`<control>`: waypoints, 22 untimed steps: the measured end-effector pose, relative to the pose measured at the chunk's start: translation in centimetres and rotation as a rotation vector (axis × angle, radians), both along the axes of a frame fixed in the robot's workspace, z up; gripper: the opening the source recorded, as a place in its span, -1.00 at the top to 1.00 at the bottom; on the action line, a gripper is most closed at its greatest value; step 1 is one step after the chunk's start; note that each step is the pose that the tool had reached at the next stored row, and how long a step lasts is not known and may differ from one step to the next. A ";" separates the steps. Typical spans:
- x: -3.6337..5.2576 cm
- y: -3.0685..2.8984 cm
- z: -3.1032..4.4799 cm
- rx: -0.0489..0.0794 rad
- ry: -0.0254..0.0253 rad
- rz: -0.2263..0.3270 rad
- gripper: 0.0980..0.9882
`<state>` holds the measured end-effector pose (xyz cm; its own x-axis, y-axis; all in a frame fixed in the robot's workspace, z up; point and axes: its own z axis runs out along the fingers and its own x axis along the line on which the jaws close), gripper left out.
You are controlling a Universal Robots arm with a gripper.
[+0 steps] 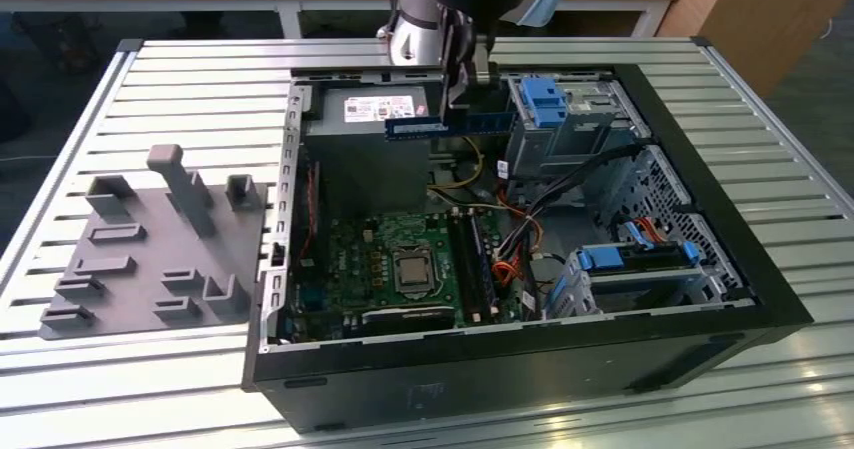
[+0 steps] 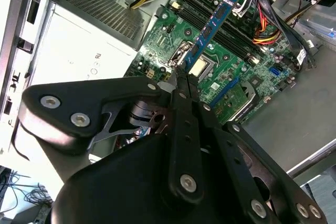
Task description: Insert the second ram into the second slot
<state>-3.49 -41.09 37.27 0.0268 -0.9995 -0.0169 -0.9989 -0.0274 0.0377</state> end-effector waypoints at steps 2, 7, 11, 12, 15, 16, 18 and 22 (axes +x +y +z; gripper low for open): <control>0.00 -0.05 0.00 0.000 0.0000 0.000 0.95; 0.00 -0.15 0.00 0.000 0.0000 0.000 0.95; 0.00 -0.22 0.00 0.000 0.0000 0.000 0.95; 0.00 -0.23 0.00 0.000 0.0000 0.000 0.95; 0.00 -0.29 0.00 0.000 0.0000 0.000 0.95; 0.00 -0.31 0.00 0.000 0.0000 0.000 0.95; 0.00 -0.36 0.00 0.000 0.0001 0.000 0.95; 0.00 -0.44 0.00 0.000 0.0000 0.000 0.95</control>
<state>-3.49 -41.54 37.27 0.0268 -0.9995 -0.0169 -0.9989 -0.0274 0.0377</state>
